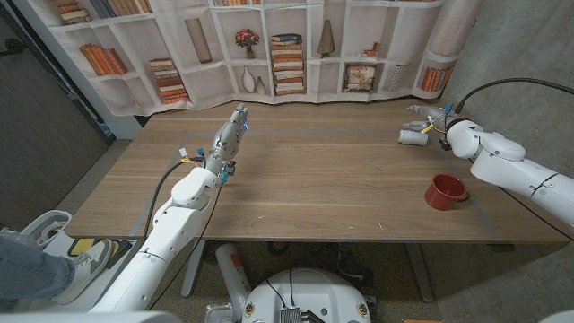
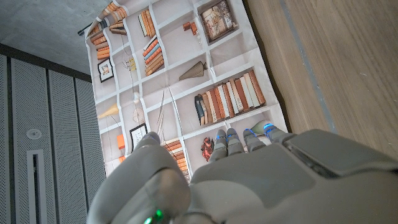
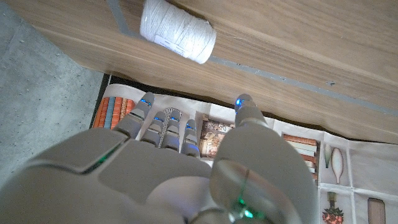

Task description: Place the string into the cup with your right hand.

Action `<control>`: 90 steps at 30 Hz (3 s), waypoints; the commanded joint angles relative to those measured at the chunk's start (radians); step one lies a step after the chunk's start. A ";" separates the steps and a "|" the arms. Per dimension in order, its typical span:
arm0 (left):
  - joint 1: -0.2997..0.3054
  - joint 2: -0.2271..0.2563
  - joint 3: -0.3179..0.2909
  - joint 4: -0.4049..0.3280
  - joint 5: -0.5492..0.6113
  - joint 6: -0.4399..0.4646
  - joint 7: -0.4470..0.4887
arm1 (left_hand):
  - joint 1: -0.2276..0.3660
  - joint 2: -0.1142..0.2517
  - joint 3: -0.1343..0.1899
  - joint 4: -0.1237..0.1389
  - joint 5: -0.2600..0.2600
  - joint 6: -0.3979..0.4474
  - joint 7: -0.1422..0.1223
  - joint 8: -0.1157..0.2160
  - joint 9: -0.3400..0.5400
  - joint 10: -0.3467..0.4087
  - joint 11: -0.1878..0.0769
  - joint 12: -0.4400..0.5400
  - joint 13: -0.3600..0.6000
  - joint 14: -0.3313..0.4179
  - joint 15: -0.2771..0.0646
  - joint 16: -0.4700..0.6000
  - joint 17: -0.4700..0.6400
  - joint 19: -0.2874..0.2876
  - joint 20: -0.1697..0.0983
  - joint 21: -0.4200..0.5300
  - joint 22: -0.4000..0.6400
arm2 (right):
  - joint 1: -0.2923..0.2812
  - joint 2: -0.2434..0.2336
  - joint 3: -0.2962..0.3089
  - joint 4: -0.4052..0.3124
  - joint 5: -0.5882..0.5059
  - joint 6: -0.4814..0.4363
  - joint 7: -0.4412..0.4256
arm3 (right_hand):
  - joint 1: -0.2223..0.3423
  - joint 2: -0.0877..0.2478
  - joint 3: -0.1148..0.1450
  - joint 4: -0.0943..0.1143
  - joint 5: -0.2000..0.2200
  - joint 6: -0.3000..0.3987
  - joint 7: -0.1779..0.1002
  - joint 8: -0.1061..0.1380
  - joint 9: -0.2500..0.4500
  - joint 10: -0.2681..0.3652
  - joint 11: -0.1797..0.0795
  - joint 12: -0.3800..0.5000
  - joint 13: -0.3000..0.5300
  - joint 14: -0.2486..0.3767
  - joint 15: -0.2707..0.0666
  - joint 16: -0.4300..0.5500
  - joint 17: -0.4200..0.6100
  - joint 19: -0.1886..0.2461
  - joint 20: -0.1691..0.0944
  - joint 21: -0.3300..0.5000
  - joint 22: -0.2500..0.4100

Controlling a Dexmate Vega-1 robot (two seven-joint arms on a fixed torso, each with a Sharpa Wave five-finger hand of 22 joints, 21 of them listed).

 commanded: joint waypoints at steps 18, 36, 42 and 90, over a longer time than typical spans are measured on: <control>0.018 0.016 0.006 -0.051 0.013 0.032 0.025 | 0.014 0.002 -0.007 0.001 0.001 0.010 0.004 0.003 0.006 0.002 -0.003 -0.002 0.002 0.007 0.000 0.000 0.004 -0.020 -0.020 -0.003 0.004 | 0.082 0.029 -0.067 0.067 -0.090 -0.010 0.119 | 0.079 -0.017 0.018 -0.016 0.018 -0.023 0.000 0.003 0.006 -0.041 0.025 -0.002 0.003 0.002 0.005 0.009 0.002 0.064 0.029 -0.002 0.001; 0.036 0.022 -0.002 -0.071 0.015 0.046 0.040 | 0.016 0.006 -0.009 0.001 0.001 0.010 0.004 0.002 0.006 0.003 -0.001 -0.003 0.002 0.007 0.001 0.000 0.004 -0.023 -0.017 -0.004 0.004 | 0.123 0.061 -0.096 0.129 -0.113 0.000 0.136 | 0.107 -0.031 0.023 -0.014 0.025 -0.006 -0.004 0.014 0.006 -0.032 0.024 0.008 0.003 0.007 0.001 0.011 0.002 0.074 0.036 -0.009 0.001; 0.040 0.021 -0.001 -0.071 0.015 0.042 0.039 | 0.016 0.007 -0.010 0.001 0.001 0.012 0.004 0.002 0.006 0.003 -0.001 -0.003 0.002 0.007 0.001 -0.001 0.004 -0.024 -0.017 -0.004 0.004 | 0.145 0.071 -0.118 0.143 -0.136 -0.011 0.167 | 0.114 -0.033 0.024 -0.013 0.027 -0.004 -0.007 0.014 0.006 -0.029 0.022 0.010 0.003 0.010 -0.002 0.012 0.002 0.078 0.032 -0.010 0.001; 0.022 0.024 0.011 -0.081 0.031 0.092 0.053 | 0.020 0.013 -0.020 0.002 -0.001 0.018 0.005 0.001 0.006 0.007 -0.002 -0.003 0.002 0.007 0.002 0.000 0.005 -0.027 -0.014 -0.005 0.005 | 0.252 0.157 -0.201 0.340 -0.155 -0.008 0.206 | 0.175 -0.028 0.048 -0.002 0.036 0.062 -0.013 0.032 0.007 0.025 0.008 0.033 0.003 0.067 -0.031 0.023 0.004 0.126 0.018 -0.014 0.003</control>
